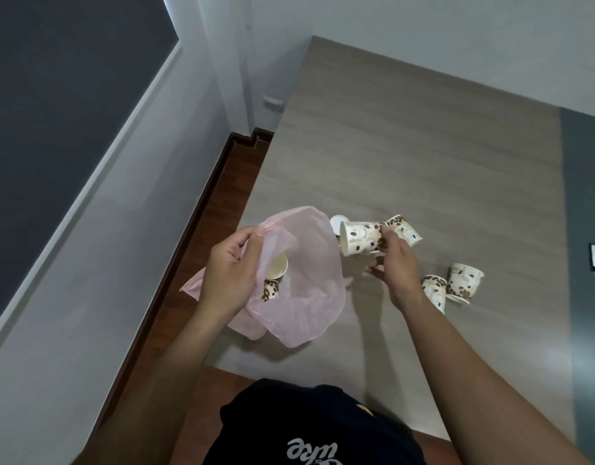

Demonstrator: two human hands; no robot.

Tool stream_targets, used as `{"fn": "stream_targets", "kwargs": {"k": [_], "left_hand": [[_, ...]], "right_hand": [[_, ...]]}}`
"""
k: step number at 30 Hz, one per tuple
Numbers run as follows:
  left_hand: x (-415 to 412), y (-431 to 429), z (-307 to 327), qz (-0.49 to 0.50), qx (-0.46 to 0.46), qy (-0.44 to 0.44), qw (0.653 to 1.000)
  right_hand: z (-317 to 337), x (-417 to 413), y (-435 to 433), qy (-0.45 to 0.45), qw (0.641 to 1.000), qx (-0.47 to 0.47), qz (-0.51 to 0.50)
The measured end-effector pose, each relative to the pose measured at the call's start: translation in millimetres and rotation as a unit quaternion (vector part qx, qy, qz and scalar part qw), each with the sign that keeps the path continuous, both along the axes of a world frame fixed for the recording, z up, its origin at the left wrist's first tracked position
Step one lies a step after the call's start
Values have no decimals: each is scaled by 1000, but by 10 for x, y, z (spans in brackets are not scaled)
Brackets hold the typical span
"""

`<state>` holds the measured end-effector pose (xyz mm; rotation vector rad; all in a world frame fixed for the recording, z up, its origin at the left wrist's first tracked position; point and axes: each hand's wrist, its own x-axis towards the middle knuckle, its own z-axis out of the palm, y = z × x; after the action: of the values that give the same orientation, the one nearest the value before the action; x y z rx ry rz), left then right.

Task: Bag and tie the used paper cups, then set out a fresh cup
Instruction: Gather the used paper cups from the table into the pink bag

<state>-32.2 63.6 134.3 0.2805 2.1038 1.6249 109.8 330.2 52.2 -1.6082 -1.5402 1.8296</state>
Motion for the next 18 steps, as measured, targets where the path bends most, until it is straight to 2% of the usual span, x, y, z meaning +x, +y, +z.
{"fn": "stream_targets", "kwargs": {"k": [3, 6, 12, 16, 18], "left_hand": [[32, 91, -9, -31, -1, 9, 999], [69, 156, 21, -56, 0, 14, 998], [244, 292, 143, -70, 22, 14, 997], [344, 339, 145, -63, 13, 8, 998], [391, 361, 146, -65, 9, 9, 998]], "right_hand": [[246, 35, -83, 47, 994, -28, 90], [323, 84, -251, 34, 987, 43, 153], [274, 54, -712, 22, 959, 49, 279], [164, 128, -769, 49, 943, 42, 327], [154, 207, -688, 45, 945, 55, 318]]}}
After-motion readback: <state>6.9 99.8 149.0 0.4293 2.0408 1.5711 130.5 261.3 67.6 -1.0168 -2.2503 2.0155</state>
